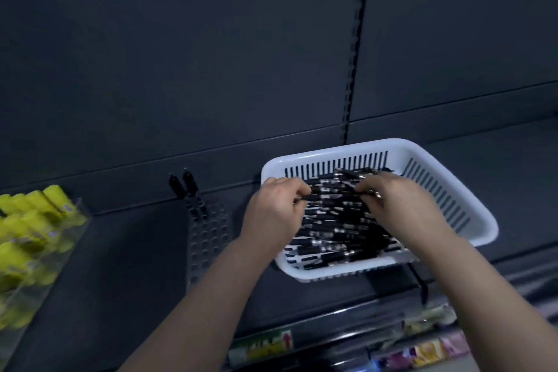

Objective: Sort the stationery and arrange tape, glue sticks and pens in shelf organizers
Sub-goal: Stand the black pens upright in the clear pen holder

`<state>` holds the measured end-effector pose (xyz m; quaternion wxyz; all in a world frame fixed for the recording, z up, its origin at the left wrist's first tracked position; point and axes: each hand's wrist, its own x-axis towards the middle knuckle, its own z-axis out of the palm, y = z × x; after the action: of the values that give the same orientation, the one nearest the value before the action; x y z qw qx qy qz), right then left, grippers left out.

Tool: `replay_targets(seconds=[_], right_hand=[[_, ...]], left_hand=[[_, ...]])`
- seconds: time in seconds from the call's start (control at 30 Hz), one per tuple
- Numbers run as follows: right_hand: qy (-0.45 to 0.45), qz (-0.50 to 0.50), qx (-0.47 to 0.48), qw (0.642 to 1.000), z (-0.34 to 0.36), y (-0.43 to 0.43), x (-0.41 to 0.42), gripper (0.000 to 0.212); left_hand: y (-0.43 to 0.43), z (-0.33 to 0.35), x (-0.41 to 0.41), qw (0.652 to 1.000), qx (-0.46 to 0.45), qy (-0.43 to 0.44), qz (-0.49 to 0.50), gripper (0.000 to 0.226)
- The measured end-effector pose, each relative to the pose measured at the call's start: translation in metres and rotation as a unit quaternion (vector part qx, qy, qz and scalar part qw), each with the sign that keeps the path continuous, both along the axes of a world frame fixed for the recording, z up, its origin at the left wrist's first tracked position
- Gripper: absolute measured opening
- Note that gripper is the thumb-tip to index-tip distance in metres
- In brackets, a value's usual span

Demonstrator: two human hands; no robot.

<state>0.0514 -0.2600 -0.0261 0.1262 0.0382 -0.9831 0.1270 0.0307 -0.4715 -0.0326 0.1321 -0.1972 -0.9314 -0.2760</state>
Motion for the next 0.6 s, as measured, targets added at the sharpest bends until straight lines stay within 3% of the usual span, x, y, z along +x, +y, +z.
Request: replay_targets(seconds=[0.23, 0.4, 0.6], right_hand=[[-0.027, -0.055, -0.023, 0.998, -0.020, 0.067, 0.004, 0.018], [-0.038, -0.029, -0.051, 0.998, -0.029, 0.073, 0.006, 0.018], [-0.072, 0.001, -0.049, 0.996, -0.028, 0.071, 0.006, 0.020]], left_hand=[[0.080, -0.007, -0.001, 0.973, -0.101, -0.190, -0.078, 0.018], [0.101, -0.005, 0.002, 0.952, -0.230, -0.184, -0.085, 0.030], [0.097, 0.001, 0.003, 0.937, -0.277, -0.206, -0.047, 0.036]])
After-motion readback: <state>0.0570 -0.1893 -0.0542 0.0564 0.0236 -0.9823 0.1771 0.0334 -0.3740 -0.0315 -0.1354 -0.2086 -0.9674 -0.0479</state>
